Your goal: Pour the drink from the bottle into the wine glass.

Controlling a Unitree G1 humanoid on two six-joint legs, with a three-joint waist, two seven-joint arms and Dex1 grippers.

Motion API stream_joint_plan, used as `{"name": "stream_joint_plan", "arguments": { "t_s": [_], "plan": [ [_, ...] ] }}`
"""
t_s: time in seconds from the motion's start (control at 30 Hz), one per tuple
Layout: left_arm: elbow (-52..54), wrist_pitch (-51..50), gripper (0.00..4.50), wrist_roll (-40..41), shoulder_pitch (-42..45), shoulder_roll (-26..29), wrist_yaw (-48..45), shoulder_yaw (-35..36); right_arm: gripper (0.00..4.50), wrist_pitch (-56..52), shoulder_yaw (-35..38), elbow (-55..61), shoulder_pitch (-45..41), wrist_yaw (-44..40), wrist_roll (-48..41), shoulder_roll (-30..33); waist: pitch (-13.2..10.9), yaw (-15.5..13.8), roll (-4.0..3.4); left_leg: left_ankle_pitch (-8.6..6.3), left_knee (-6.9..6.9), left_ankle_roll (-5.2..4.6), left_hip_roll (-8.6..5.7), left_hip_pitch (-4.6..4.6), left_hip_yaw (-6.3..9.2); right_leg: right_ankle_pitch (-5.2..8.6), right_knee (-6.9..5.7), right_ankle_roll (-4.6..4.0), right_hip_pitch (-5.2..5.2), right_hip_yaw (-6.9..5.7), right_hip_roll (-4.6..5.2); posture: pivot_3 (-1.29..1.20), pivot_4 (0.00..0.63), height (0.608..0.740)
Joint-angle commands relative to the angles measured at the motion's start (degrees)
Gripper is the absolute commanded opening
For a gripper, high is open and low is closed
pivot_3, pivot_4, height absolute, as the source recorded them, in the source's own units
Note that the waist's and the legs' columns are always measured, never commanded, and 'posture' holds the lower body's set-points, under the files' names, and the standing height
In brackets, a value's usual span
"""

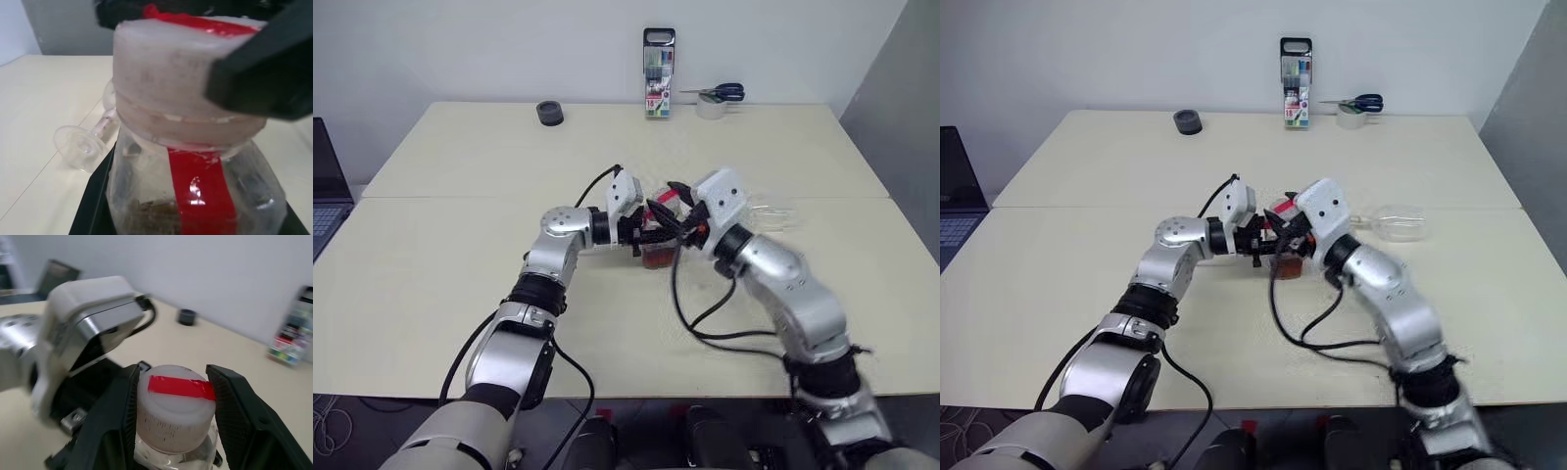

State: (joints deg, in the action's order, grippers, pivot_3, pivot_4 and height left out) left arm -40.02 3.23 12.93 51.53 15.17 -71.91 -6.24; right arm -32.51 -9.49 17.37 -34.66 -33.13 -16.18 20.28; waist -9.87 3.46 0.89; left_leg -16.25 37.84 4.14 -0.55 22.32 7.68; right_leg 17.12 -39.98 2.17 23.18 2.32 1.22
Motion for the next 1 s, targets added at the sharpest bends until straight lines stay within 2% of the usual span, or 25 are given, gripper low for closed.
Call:
{"name": "stream_joint_plan", "arguments": {
  "t_s": [0.03,0.13,0.2,0.23,0.4,0.57,0.67,1.0],
  "plan": [
    [2.4,0.8,1.66,0.7,1.5,0.4,-2.1,0.3,1.84,-3.8,3.6,-4.6,-5.5,-16.0,-10.4,5.5,0.0,0.0,0.00,0.00,-0.01,0.00,0.00,0.00,-0.01,0.00,0.01,0.00,0.00,0.00,0.00,0.00,0.150,0.740],
    [3.0,0.4,1.66,1.1,1.4,0.4,-2.0,0.8,1.84,-5.4,4.1,-5.0,-6.1,-16.9,-12.4,6.2,0.0,0.0,0.00,0.00,-0.01,0.00,0.02,0.02,0.01,0.00,0.02,-0.01,0.00,-0.01,0.01,0.00,0.150,0.740],
    [3.6,-0.3,1.66,1.5,1.1,0.4,-2.0,1.2,1.84,-4.3,5.3,-5.2,-5.9,-13.9,-11.5,4.8,0.0,0.0,0.00,0.00,-0.01,-0.01,0.03,0.05,0.00,0.00,0.01,-0.01,0.05,0.01,0.02,0.00,0.150,0.740],
    [4.0,-0.6,1.66,1.6,0.9,0.4,-2.0,1.3,2.61,-3.8,5.6,-5.0,-5.9,-13.3,-11.0,4.5,0.0,0.1,0.00,0.00,-0.01,0.00,0.03,0.05,0.00,0.00,0.01,-0.01,0.05,0.02,0.02,0.00,0.150,0.740],
    [5.4,-1.5,1.66,2.0,0.2,0.4,-1.7,1.5,4.27,-3.0,7.8,0.0,-3.9,-6.9,-9.0,4.2,0.0,0.0,0.00,0.00,0.02,0.00,0.02,0.06,0.03,0.00,-0.01,-0.01,0.06,0.02,0.04,0.00,0.150,0.740],
    [6.5,-2.2,1.65,2.4,-0.3,0.2,-1.1,1.6,4.31,-3.7,8.2,8.6,1.4,1.3,-7.1,2.9,0.0,-0.2,0.00,0.02,0.02,0.04,0.01,0.11,0.06,0.00,0.01,-0.01,0.06,0.01,0.07,0.00,0.150,0.740],
    [6.7,-2.5,1.65,2.5,-0.4,0.0,-1.1,1.6,4.31,-3.6,4.9,11.4,3.1,4.6,-4.8,1.0,0.0,-0.1,0.00,0.02,0.03,0.03,0.01,0.11,0.04,0.00,0.00,-0.01,0.07,0.02,0.06,0.00,0.150,0.740],
    [7.1,-3.0,1.65,2.8,-0.5,-0.6,-1.1,1.3,4.31,-1.6,1.8,10.3,3.5,9.2,-0.4,-2.7,0.0,-0.1,0.00,0.11,0.05,0.19,0.01,0.10,0.04,0.00,-0.01,-0.01,0.07,0.02,0.04,0.00,0.150,0.740]
  ]
}}
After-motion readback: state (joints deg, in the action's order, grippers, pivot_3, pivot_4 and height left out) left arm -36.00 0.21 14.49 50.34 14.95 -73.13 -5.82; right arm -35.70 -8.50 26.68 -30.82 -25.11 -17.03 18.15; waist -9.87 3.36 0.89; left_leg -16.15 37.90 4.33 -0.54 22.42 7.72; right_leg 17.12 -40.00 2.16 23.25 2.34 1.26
